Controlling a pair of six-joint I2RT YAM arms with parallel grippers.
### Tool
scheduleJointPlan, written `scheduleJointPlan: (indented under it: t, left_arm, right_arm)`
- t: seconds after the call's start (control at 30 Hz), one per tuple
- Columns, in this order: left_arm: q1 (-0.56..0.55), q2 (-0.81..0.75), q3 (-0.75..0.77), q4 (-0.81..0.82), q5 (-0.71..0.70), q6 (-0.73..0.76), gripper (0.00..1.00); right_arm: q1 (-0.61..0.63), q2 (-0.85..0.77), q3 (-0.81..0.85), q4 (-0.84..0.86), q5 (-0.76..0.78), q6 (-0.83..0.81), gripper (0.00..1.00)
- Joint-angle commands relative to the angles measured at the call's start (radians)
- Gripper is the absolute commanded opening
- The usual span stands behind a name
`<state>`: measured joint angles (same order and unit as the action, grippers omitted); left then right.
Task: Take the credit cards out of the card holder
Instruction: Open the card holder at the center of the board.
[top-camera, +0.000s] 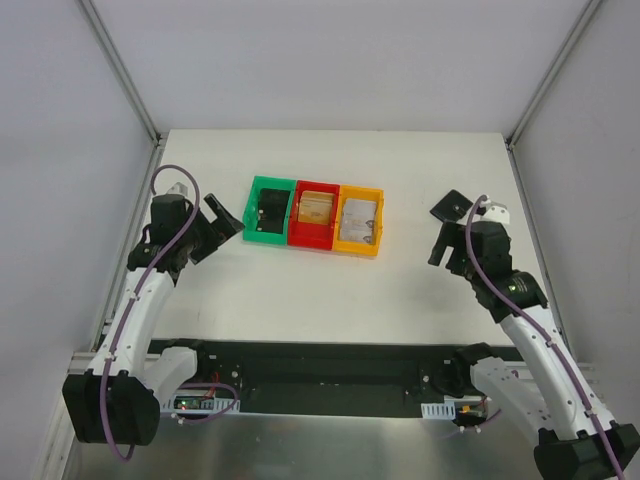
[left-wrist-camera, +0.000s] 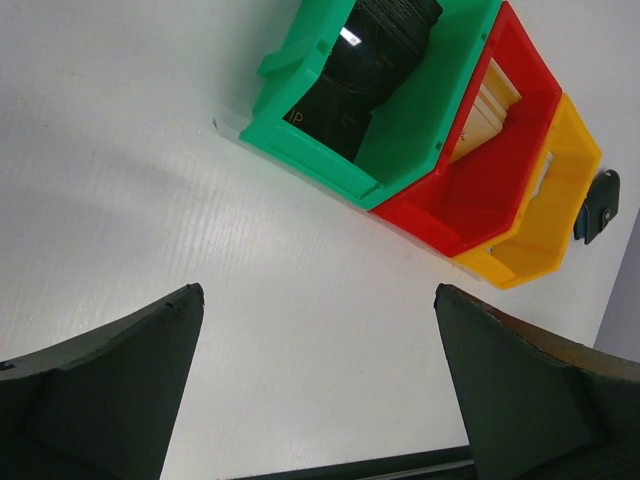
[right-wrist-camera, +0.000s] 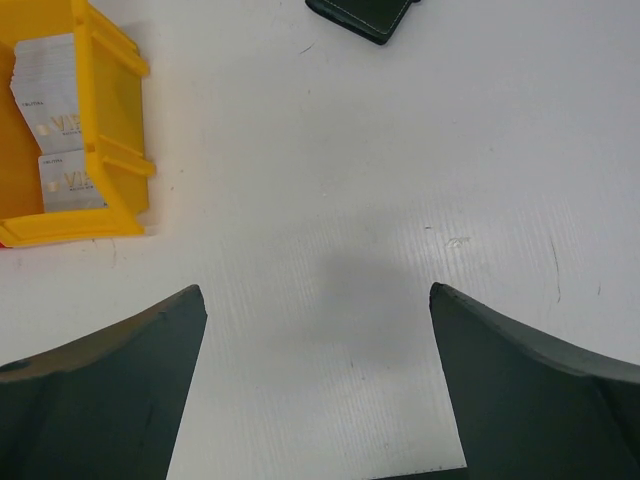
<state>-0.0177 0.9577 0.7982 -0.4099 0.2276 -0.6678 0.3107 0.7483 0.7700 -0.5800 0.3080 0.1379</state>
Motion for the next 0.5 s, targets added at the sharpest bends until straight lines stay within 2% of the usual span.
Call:
scheduleJointPlan:
  t: [0.0, 0.3, 0.37, 0.47]
  left_arm:
    - [0.01, 0.012, -0.005, 0.022, 0.001, 0.043, 0.99]
    - [-0.022, -0.056, -0.01, 0.023, -0.063, 0.115, 0.99]
    - [-0.12, -0.076, 0.007, 0.019, -0.166, 0.145, 0.99]
    - [-0.357, -0.067, 0.076, -0.009, -0.412, 0.166, 0.99]
  right_arm:
    - [-0.004, 0.011, -0.008, 0.029, -0.003, 0.009, 0.96]
    - [-0.009, 0.008, -0.029, 0.08, -0.007, 0.035, 0.96]
    - [-0.021, 0.046, 0.015, 0.081, -0.052, 0.066, 0.96]
    - [-0.022, 0.179, 0.139, 0.056, -0.046, 0.114, 0.96]
